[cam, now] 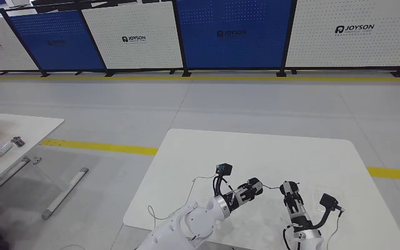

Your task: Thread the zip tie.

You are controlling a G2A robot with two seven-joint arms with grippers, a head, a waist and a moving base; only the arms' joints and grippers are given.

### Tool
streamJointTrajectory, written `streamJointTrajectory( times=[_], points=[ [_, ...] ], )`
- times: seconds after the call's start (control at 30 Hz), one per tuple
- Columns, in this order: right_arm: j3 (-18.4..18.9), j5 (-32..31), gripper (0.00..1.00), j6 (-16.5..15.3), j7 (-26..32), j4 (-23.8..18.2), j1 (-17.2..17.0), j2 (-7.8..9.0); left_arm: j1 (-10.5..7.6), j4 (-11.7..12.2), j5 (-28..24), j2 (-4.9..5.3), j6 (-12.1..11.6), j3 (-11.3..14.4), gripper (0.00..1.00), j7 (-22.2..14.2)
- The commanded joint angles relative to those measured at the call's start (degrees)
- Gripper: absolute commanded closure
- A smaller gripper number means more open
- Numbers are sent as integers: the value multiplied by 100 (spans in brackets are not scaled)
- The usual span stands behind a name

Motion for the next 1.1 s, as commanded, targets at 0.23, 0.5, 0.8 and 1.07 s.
streamJointTrajectory(
  times=[0.23,0.5,0.8,1.07],
  points=[
    [18,-11,100,38,11,-22,-16,-4,0,0,0,0,0,0,100,0],
    [31,-34,100,-23,-23,-53,-29,-6,0,0,0,0,0,0,100,0],
    [-18,-115,100,91,51,-17,20,-15,0,0,0,0,0,0,100,0],
    [-36,-113,100,3,91,-16,24,-18,0,0,0,0,0,0,100,0]
  ],
)
